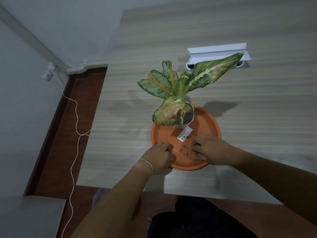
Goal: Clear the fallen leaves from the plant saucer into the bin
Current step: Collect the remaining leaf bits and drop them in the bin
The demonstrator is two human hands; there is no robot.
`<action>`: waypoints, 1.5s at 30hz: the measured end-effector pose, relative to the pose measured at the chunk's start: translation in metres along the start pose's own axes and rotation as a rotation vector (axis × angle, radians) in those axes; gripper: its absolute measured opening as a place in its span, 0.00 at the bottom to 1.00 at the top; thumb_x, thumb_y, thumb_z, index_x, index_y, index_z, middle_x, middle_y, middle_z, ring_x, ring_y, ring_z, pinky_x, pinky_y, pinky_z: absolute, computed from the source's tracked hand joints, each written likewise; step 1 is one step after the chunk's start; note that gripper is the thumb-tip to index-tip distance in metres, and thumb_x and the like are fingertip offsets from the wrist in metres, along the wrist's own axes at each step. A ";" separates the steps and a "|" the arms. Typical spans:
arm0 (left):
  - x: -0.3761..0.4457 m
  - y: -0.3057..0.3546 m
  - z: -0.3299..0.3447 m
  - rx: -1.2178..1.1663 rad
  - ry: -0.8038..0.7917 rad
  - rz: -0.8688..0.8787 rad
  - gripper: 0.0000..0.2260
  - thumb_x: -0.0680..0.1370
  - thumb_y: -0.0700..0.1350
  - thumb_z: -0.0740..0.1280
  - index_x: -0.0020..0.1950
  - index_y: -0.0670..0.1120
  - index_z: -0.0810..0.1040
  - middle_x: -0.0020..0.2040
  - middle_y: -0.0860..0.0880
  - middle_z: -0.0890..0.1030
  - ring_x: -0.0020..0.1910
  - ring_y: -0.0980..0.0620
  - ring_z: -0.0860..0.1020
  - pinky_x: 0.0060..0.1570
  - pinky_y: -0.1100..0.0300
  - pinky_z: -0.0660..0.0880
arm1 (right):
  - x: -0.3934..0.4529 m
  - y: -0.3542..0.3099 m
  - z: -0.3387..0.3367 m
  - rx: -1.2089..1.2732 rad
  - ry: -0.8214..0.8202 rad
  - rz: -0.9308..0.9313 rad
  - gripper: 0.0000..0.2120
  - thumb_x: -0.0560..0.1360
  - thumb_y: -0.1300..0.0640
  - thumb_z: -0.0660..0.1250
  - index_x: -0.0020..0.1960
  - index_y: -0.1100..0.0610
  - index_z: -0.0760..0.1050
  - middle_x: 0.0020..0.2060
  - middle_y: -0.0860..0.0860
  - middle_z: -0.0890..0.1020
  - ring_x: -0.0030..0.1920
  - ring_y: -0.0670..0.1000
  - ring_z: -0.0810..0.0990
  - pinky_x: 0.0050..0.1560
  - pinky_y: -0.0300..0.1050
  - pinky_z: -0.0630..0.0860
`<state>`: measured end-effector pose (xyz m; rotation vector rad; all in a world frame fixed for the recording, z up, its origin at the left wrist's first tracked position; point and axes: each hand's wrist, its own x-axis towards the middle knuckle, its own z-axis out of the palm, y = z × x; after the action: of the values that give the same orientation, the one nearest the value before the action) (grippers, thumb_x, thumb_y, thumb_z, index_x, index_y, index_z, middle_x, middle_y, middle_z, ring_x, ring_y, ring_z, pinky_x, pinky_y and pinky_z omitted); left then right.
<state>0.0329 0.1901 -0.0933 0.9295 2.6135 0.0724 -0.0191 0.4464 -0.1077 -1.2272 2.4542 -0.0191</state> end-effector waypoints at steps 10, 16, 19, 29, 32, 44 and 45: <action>0.020 0.013 -0.018 -0.114 -0.112 -0.123 0.21 0.74 0.50 0.66 0.67 0.48 0.74 0.65 0.42 0.70 0.58 0.41 0.72 0.57 0.48 0.73 | 0.015 -0.013 -0.008 0.020 0.031 0.022 0.30 0.70 0.39 0.61 0.70 0.46 0.67 0.65 0.55 0.73 0.61 0.56 0.72 0.57 0.53 0.75; 0.020 0.012 -0.019 -0.068 -0.161 -0.107 0.15 0.75 0.50 0.65 0.60 0.47 0.79 0.59 0.42 0.72 0.54 0.41 0.72 0.53 0.49 0.75 | 0.006 -0.007 -0.005 -0.037 0.008 -0.017 0.24 0.76 0.39 0.53 0.70 0.42 0.69 0.66 0.54 0.71 0.62 0.55 0.71 0.58 0.54 0.73; 0.017 0.007 -0.024 -0.032 -0.197 -0.093 0.14 0.75 0.50 0.63 0.58 0.49 0.79 0.56 0.43 0.73 0.51 0.41 0.73 0.51 0.48 0.75 | -0.002 -0.002 -0.004 -0.010 0.001 -0.026 0.22 0.77 0.41 0.55 0.67 0.46 0.73 0.59 0.51 0.73 0.56 0.54 0.74 0.55 0.52 0.75; 0.026 0.012 -0.018 -0.046 -0.233 -0.149 0.26 0.76 0.54 0.62 0.74 0.55 0.62 0.65 0.42 0.67 0.59 0.39 0.70 0.58 0.42 0.73 | 0.005 -0.019 -0.012 0.131 -0.037 0.142 0.21 0.71 0.42 0.65 0.60 0.51 0.75 0.54 0.52 0.74 0.54 0.53 0.73 0.50 0.51 0.77; 0.027 0.012 -0.015 0.008 -0.219 -0.125 0.23 0.75 0.55 0.65 0.69 0.54 0.69 0.64 0.43 0.68 0.58 0.40 0.71 0.54 0.44 0.74 | 0.008 -0.025 -0.009 0.154 -0.052 0.179 0.14 0.73 0.50 0.65 0.57 0.54 0.75 0.55 0.54 0.73 0.54 0.55 0.73 0.48 0.50 0.77; 0.025 0.011 -0.036 -0.091 -0.260 -0.050 0.08 0.74 0.49 0.63 0.46 0.47 0.78 0.47 0.43 0.78 0.43 0.41 0.75 0.44 0.50 0.77 | 0.002 -0.031 -0.001 0.185 -0.010 0.273 0.06 0.75 0.60 0.61 0.48 0.55 0.76 0.52 0.56 0.76 0.49 0.57 0.76 0.46 0.50 0.76; 0.024 0.012 -0.040 -0.139 -0.254 -0.089 0.09 0.74 0.49 0.63 0.47 0.46 0.79 0.48 0.43 0.77 0.45 0.41 0.75 0.46 0.49 0.77 | 0.002 -0.033 -0.001 0.179 -0.001 0.280 0.06 0.75 0.60 0.61 0.48 0.55 0.76 0.52 0.56 0.77 0.50 0.57 0.76 0.46 0.50 0.75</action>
<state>0.0092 0.2172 -0.0618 0.7232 2.3777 0.1047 0.0046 0.4249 -0.1017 -0.8033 2.5378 -0.1574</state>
